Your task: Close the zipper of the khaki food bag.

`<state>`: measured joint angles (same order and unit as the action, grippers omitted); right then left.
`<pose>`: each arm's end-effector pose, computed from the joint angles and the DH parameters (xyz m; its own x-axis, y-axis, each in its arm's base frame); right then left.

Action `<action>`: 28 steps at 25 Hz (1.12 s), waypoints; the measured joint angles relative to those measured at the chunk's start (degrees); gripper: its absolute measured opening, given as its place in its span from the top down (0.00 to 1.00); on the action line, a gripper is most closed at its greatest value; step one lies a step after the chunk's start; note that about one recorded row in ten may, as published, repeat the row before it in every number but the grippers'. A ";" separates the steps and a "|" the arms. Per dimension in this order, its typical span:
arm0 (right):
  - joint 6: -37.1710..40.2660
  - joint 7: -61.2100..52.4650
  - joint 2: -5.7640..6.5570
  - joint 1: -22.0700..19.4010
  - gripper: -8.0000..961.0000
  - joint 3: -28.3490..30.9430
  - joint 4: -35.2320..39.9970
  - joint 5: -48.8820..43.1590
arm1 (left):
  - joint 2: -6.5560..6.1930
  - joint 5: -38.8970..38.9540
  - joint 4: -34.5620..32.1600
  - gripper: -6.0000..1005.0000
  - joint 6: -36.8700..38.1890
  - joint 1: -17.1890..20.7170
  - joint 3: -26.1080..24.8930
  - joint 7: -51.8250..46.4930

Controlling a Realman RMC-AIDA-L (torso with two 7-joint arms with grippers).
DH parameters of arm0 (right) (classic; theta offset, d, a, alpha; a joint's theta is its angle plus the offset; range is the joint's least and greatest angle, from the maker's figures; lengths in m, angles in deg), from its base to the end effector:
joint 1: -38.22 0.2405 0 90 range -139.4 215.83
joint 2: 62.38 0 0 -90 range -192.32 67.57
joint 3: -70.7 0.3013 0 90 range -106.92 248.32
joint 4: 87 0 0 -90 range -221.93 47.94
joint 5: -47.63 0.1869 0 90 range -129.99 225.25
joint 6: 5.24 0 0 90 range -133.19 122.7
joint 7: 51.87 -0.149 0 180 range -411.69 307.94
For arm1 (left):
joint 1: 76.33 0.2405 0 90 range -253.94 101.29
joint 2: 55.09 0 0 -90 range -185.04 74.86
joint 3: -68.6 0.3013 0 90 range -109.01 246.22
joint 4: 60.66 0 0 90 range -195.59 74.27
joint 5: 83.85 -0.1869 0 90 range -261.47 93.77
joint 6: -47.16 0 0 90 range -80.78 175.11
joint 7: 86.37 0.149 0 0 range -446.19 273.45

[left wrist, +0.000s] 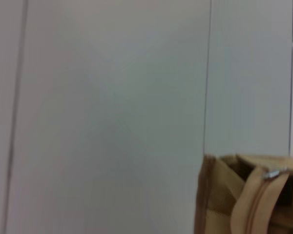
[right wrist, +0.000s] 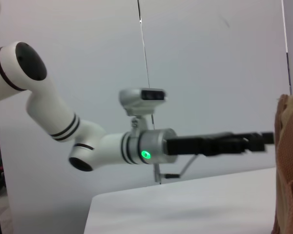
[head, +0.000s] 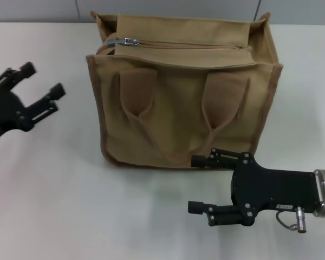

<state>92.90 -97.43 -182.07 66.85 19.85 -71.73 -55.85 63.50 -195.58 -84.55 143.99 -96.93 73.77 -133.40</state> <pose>0.2658 0.2576 -0.0833 0.7482 -0.0921 -0.6571 -0.1410 -0.9898 -0.0217 -0.3470 0.2784 0.0169 0.6659 -0.0061 0.7460 0.5654 -0.6482 -0.5100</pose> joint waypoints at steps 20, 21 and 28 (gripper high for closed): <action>-2.17 4.32 -0.11 0.11 0.15 0.23 -5.65 1.50 | 0.23 8.91 10.50 0.18 -6.35 -6.29 6.52 4.26; -2.18 4.32 -0.11 0.09 0.15 0.23 -5.69 1.55 | 0.24 8.92 10.82 0.18 -6.12 -6.25 6.42 4.21; -2.18 4.34 -0.10 0.05 0.15 0.22 -5.71 1.56 | 0.24 10.01 11.99 0.19 -6.50 -6.10 6.38 4.20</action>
<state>90.72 -93.09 -182.17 66.90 20.08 -77.44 -54.29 63.74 -185.57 -72.56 137.50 -103.03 80.14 -129.21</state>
